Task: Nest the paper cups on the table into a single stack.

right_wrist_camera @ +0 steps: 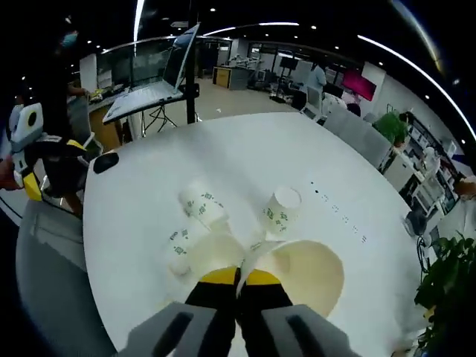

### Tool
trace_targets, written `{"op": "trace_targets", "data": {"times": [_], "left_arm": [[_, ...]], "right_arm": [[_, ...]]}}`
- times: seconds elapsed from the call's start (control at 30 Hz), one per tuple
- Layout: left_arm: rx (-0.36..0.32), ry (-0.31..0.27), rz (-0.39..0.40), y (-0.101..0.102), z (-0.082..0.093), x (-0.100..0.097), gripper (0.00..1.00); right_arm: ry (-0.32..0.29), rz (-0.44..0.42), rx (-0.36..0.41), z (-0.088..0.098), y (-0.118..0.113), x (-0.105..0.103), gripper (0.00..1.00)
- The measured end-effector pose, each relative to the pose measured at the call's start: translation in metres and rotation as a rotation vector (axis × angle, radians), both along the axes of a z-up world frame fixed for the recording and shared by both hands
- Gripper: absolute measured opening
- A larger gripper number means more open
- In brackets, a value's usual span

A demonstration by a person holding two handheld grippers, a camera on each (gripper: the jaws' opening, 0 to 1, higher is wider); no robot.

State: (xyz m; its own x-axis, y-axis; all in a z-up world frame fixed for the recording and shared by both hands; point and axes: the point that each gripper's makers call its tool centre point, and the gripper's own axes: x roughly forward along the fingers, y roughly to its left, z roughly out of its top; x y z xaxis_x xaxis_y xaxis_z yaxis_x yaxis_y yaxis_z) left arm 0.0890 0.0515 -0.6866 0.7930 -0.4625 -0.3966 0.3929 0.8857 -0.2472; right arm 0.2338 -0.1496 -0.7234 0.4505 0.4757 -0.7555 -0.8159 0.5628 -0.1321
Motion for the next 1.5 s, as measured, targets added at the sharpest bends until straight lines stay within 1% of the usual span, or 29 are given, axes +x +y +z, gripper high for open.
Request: {"op": "trace_targets", "data": {"times": [0.07, 0.17, 0.2, 0.37, 0.6, 0.97, 1.27, 1.3, 1.5], "left_arm": [[0.000, -0.001, -0.003, -0.001, 0.000, 0.001, 0.75], [0.002, -0.002, -0.006, -0.002, 0.001, 0.001, 0.75], [0.002, -0.002, -0.007, -0.002, 0.002, 0.001, 0.75], [0.002, -0.006, -0.010, -0.003, 0.003, 0.001, 0.75], [0.003, -0.004, -0.003, 0.000, 0.001, -0.001, 0.75], [0.008, -0.003, 0.018, 0.009, 0.000, -0.003, 0.76], [0.017, -0.005, 0.017, 0.007, 0.003, -0.002, 0.77], [0.017, -0.006, 0.017, 0.006, 0.004, -0.002, 0.77], [0.017, -0.011, 0.014, 0.005, 0.007, 0.001, 0.77]], "right_arm": [[-0.004, 0.023, -0.007, 0.000, 0.005, -0.001, 0.00], [0.001, 0.047, -0.015, 0.000, 0.011, -0.008, 0.00], [-0.001, 0.066, -0.021, 0.000, 0.018, -0.007, 0.00], [0.007, 0.101, -0.035, -0.003, 0.026, -0.013, 0.00], [0.024, 0.138, -0.069, -0.016, 0.035, -0.014, 0.00], [0.052, 0.159, -0.088, -0.022, 0.042, -0.017, 0.00], [0.082, 0.161, -0.107, -0.034, 0.044, -0.018, 0.00], [0.083, 0.160, -0.108, -0.033, 0.044, -0.018, 0.00], [0.101, 0.152, -0.113, -0.040, 0.042, -0.023, 0.00]]}}
